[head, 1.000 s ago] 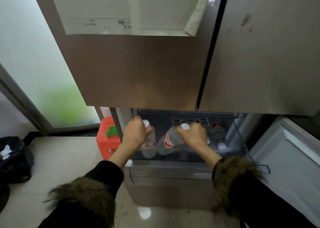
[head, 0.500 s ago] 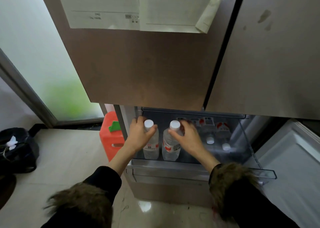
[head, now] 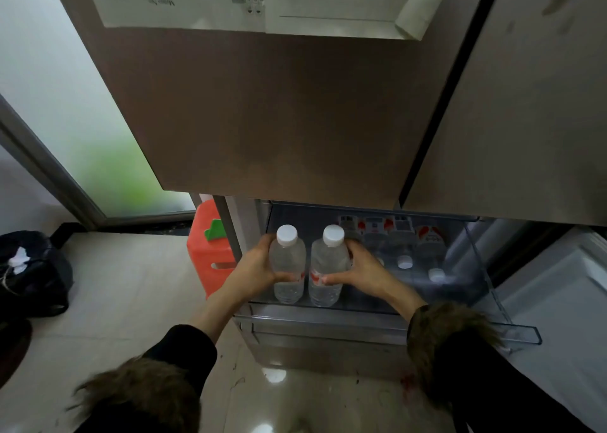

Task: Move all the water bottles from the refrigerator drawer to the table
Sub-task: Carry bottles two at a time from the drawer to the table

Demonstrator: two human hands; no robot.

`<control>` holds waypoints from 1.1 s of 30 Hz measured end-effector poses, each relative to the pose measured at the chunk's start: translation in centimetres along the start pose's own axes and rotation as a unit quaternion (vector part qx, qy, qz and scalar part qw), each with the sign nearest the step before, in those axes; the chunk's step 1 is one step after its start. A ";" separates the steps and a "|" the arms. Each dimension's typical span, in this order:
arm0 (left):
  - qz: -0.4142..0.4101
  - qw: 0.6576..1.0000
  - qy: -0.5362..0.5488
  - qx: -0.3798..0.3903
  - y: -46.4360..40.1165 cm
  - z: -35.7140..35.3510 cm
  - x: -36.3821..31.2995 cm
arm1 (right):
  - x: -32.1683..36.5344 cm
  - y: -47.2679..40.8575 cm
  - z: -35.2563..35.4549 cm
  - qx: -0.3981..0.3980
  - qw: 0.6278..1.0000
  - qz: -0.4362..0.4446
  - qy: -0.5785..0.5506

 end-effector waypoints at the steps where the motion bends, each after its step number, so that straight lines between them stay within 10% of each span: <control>1: -0.002 1.000 -0.012 -0.001 -0.2 0.1 0.0 | -0.1 -0.3 -0.2 -0.008 1.000 0.000 -0.002; 21: -0.136 0.955 0.055 -0.258 11.5 4.8 -7.8 | 9.6 8.5 0.7 -0.152 0.967 0.201 -0.024; 33: -0.052 0.884 0.167 -0.433 28.4 12.4 -6.7 | 19.7 15.5 -9.3 0.021 0.946 0.299 -0.124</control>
Point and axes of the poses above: each hand's wrist, its own y-axis away from the middle knuckle, its own z-axis out of the back of the hand, x = y × z, the point moved 2 cm from there along -y, towards the middle knuckle, and after that the axes turned 2 degrees about z, right-handed, at the moved point
